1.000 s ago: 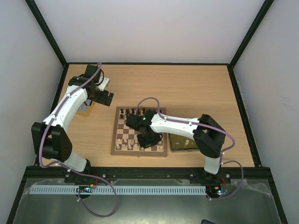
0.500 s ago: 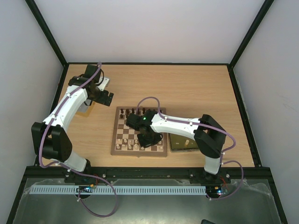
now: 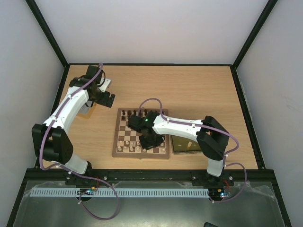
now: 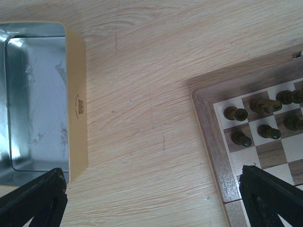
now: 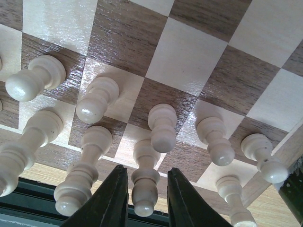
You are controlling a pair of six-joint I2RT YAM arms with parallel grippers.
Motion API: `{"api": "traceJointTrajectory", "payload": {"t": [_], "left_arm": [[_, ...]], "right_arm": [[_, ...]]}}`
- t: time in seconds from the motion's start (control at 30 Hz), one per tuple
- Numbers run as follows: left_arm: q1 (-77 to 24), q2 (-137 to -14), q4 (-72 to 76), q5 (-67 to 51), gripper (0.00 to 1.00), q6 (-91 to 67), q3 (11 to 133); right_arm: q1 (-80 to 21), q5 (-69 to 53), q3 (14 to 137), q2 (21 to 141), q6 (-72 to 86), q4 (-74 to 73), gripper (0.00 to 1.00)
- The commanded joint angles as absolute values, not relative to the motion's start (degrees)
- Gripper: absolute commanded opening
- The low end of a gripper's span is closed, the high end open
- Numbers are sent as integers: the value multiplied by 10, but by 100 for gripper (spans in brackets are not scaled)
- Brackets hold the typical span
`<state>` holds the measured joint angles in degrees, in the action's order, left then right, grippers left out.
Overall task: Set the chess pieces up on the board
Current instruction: Place the chess piece on the chessboard, then pick up the chess piece from the storage box.
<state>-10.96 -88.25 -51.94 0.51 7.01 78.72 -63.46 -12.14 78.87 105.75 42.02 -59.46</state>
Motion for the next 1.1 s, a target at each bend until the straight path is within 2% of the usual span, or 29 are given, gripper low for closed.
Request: {"api": "traceJointTrajectory", "payload": {"t": [0.0, 0.83, 0.93, 1.07], "left_arm": [[-107, -872, -526, 8, 99, 66, 788], [-107, -868, -525, 8, 99, 67, 783], [-107, -867, -525, 8, 99, 67, 784], [-106, -865, -524, 7, 99, 67, 782]], "right_arm": [[-639, -122, 790, 1036, 420, -594, 22], [-636, -67, 800, 998, 444, -603, 22], [-610, -36, 797, 965, 454, -616, 22], [-523, -34, 749, 888, 462, -625, 23]]}}
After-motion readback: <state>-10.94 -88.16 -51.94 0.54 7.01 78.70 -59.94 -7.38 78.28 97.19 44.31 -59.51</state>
